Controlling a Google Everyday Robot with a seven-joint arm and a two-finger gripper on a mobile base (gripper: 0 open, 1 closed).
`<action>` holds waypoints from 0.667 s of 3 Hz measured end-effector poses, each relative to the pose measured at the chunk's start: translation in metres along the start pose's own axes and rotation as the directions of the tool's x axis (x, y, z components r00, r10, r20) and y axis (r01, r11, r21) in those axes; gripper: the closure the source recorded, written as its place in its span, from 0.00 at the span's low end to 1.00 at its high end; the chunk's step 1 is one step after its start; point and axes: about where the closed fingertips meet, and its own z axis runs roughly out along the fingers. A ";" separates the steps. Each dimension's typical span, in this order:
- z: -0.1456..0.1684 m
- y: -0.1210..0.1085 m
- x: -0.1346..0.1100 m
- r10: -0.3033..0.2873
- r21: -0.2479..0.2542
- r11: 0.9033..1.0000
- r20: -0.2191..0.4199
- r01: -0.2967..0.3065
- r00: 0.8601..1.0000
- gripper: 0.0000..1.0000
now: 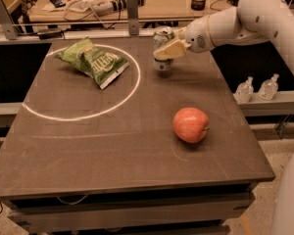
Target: Move 7up can near green jalapeno chip bag
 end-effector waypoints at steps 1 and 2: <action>0.029 0.013 -0.010 -0.036 -0.081 0.996 -0.001 0.036 0.999 1.00; 0.051 0.022 -0.020 -0.054 -0.135 0.989 0.012 0.055 0.998 1.00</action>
Offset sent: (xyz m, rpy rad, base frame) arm 0.0055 0.0833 -0.0078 0.0284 0.0161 0.2079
